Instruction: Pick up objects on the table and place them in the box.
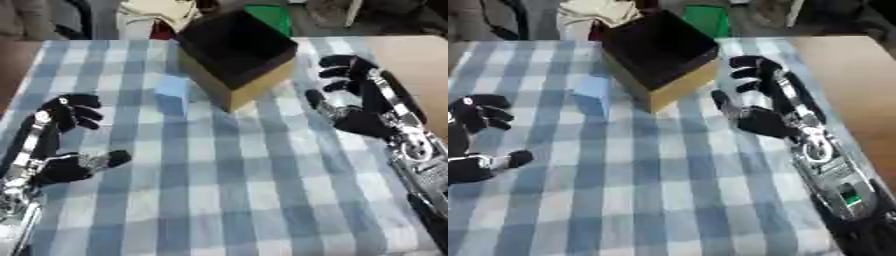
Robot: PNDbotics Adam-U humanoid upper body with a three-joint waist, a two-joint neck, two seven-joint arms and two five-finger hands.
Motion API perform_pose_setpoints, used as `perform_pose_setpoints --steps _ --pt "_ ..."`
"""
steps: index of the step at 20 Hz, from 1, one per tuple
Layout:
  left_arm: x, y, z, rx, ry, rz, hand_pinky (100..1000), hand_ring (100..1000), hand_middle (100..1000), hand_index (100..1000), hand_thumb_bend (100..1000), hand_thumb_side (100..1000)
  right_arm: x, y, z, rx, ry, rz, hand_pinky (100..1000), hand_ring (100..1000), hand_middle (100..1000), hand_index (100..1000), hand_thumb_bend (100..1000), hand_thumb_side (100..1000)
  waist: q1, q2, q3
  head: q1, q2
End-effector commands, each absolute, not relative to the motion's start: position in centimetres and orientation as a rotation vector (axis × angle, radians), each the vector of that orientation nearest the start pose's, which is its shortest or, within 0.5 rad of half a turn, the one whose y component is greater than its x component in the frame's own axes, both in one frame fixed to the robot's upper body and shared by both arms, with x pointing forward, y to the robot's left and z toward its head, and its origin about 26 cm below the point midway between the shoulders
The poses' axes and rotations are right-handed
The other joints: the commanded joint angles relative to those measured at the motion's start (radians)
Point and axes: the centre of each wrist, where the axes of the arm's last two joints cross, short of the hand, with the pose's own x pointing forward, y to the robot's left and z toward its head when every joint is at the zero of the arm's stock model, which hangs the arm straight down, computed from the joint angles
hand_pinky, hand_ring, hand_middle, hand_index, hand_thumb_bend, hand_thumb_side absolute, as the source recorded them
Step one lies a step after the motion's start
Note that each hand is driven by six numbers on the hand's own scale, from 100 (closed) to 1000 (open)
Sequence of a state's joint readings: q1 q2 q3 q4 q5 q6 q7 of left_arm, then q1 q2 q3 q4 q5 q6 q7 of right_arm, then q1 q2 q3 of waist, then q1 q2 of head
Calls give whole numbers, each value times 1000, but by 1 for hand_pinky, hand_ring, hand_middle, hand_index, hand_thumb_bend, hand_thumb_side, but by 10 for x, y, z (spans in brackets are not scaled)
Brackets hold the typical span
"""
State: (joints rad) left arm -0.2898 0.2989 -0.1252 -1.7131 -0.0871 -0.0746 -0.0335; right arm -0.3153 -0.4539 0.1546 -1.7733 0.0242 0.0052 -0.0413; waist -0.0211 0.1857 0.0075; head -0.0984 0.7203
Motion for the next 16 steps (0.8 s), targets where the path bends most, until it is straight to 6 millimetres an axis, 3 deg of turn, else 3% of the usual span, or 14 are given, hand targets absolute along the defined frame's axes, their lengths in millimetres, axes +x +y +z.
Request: perform_pose_setpoints --steps 1,16 --pt "333 247 126 143 -2044 -530 594 621 631 733 954 261 329 -265 157 -241 -2037 561 681 782 766 806 358 222 0 -15 1 -2 -5" --pt "335 249 133 163 -2048 -570 596 624 634 734 962 263 329 -264 158 -237 -2037 570 681 782 766 806 358 222 3 -16 -2 0 -7"
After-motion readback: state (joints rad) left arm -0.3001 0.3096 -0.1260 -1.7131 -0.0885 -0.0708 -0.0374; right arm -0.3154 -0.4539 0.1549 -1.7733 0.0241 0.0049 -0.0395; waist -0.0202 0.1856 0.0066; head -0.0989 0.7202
